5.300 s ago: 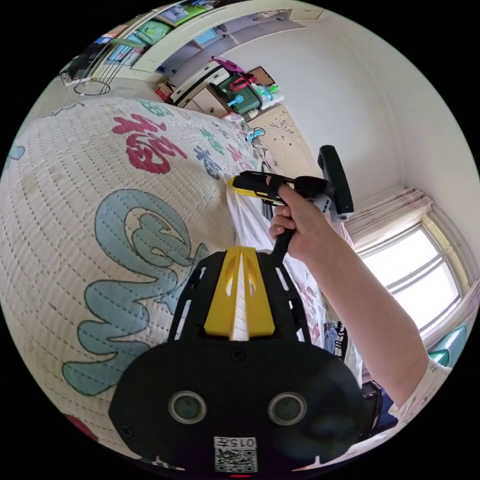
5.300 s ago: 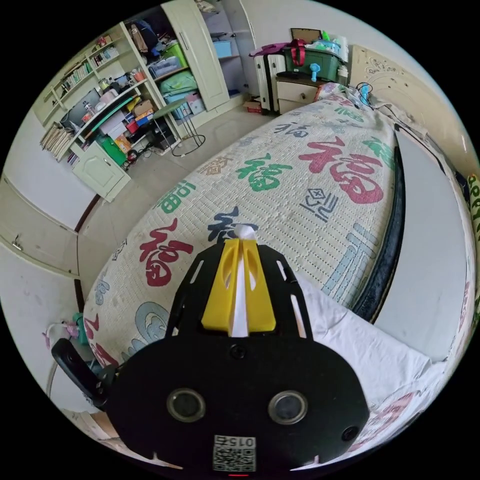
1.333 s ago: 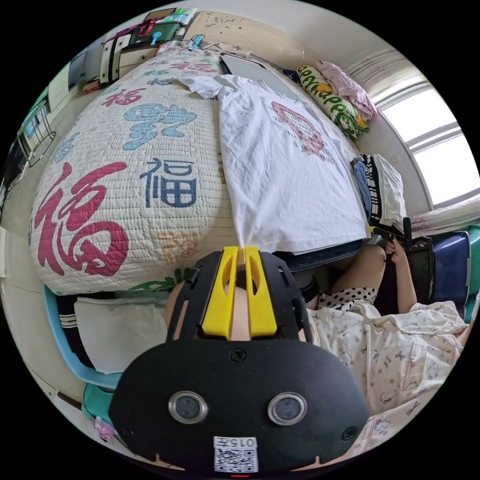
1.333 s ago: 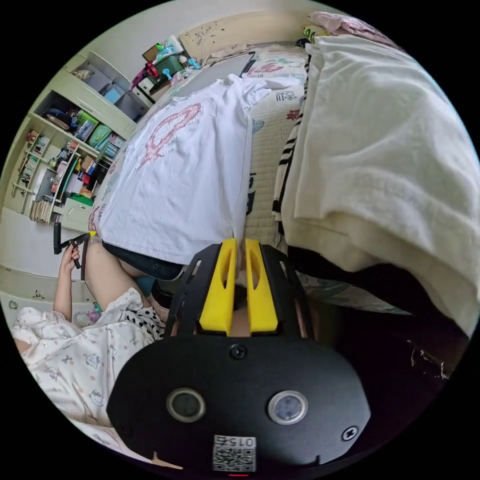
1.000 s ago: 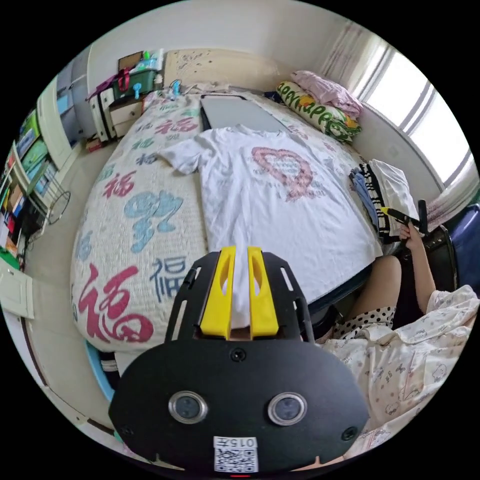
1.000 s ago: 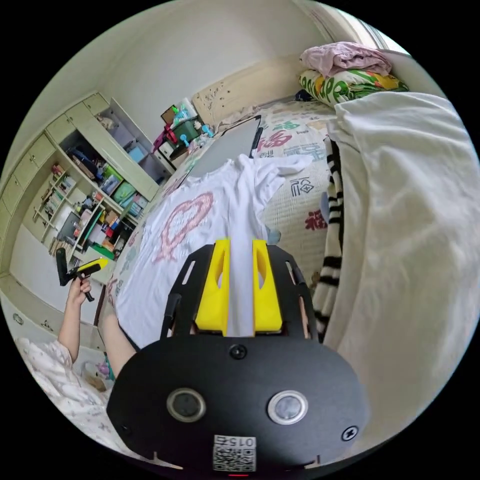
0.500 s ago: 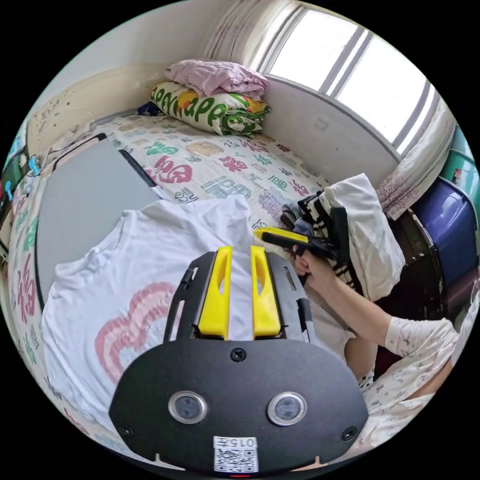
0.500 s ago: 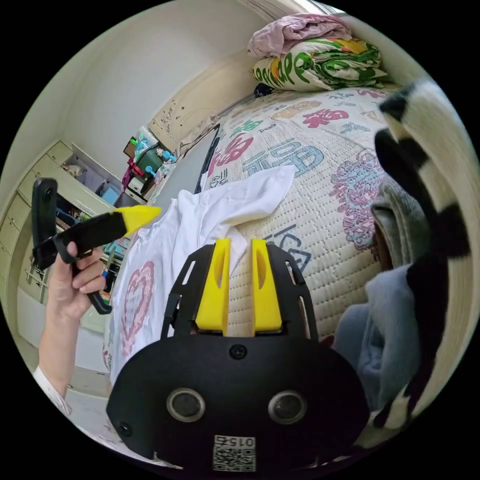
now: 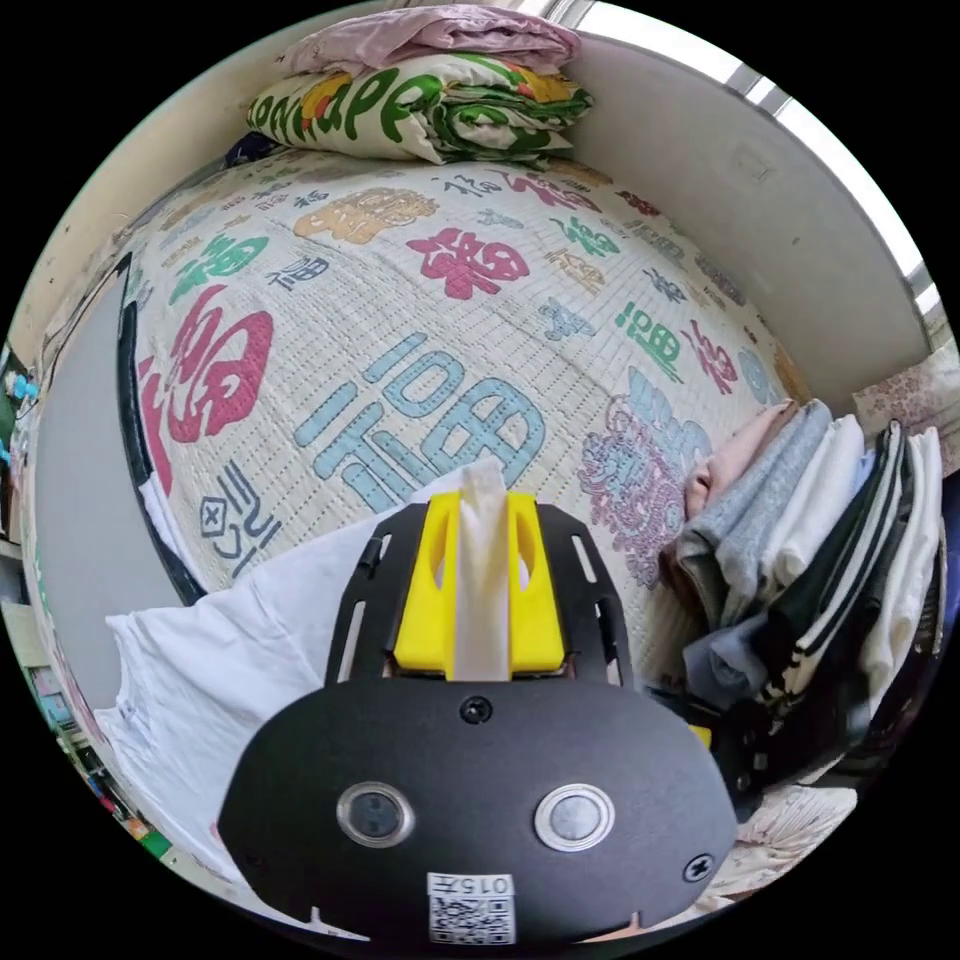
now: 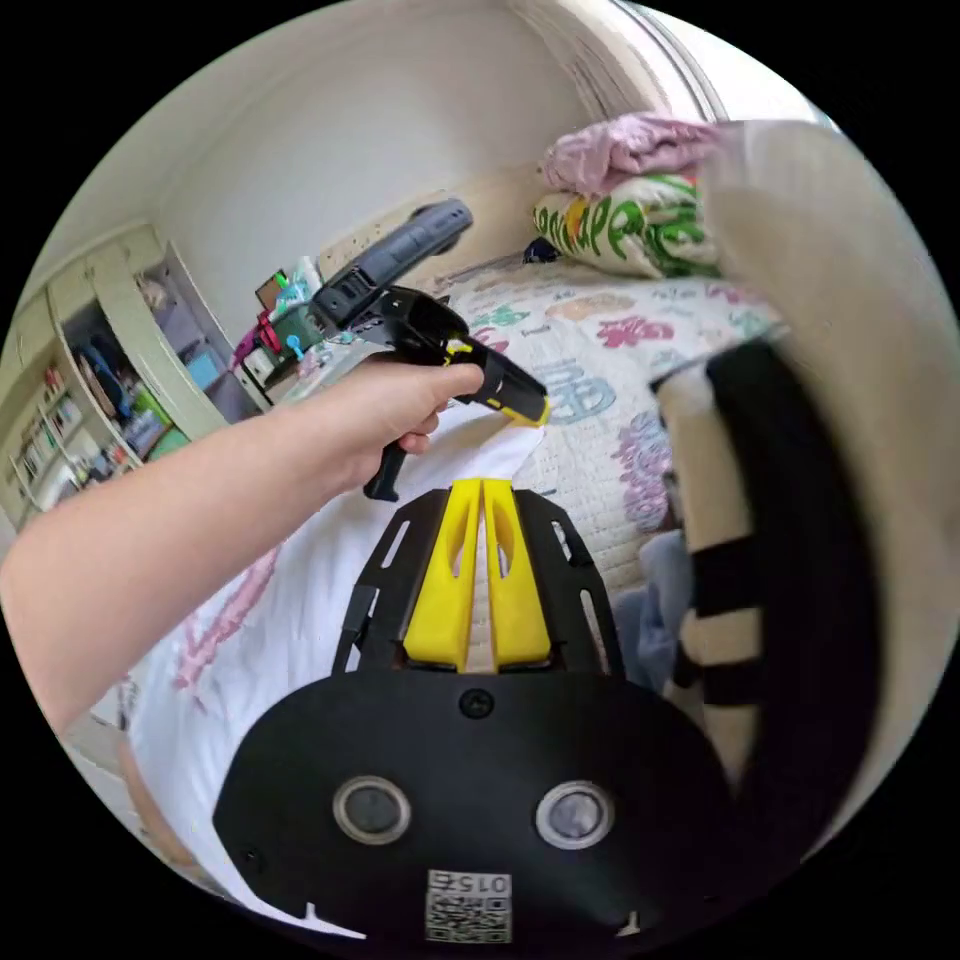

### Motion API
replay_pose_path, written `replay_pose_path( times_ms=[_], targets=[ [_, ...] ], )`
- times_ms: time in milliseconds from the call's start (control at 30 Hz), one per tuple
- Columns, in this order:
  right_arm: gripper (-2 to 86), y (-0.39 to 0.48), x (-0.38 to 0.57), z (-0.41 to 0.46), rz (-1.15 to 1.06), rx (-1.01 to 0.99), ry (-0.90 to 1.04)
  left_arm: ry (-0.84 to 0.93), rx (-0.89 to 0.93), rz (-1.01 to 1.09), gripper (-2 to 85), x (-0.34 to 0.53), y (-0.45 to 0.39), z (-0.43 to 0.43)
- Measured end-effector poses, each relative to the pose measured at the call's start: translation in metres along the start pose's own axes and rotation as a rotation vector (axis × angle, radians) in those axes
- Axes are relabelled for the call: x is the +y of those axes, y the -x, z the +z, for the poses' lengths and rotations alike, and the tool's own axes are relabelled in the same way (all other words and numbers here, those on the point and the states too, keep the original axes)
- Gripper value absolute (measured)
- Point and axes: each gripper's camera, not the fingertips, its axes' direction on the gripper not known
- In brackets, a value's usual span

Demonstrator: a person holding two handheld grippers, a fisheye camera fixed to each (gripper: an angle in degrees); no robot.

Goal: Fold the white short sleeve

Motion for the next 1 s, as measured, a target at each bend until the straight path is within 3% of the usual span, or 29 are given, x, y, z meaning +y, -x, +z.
replay_pose_path(
  times_ms=[167, 567, 733, 800, 900, 1000],
  targets=[
    [-0.4, -0.012, 0.052, -0.033, -0.083, 0.041, 0.044, -0.123, 0.045, 0.053, 0.8, -0.009, -0.013, -0.019],
    [-0.1, -0.019, 0.207, -0.003, -0.318, 0.308, 0.449, -0.128, 0.181, 0.030, 6.7, 0.011, -0.008, 0.046],
    [2.4, -0.033, 0.247, -0.077, -0.296, 0.238, 0.374, -0.218, 0.334, 0.014, 10.6, 0.043, 0.017, 0.016],
    [3.4, -0.039, 0.262, -0.147, -0.276, 0.147, 0.238, -0.288, 0.399, 0.033, 10.7, 0.068, 0.028, -0.011],
    [3.3, -0.050, 0.284, -0.234, -0.254, -0.019, 0.049, -0.407, 0.475, 0.064, 10.2, 0.150, 0.054, -0.067],
    [1.9, -0.039, 0.308, -0.295, -0.305, -0.150, -0.054, -0.489, 0.435, 0.033, 8.8, 0.281, 0.089, -0.125]
  ],
)
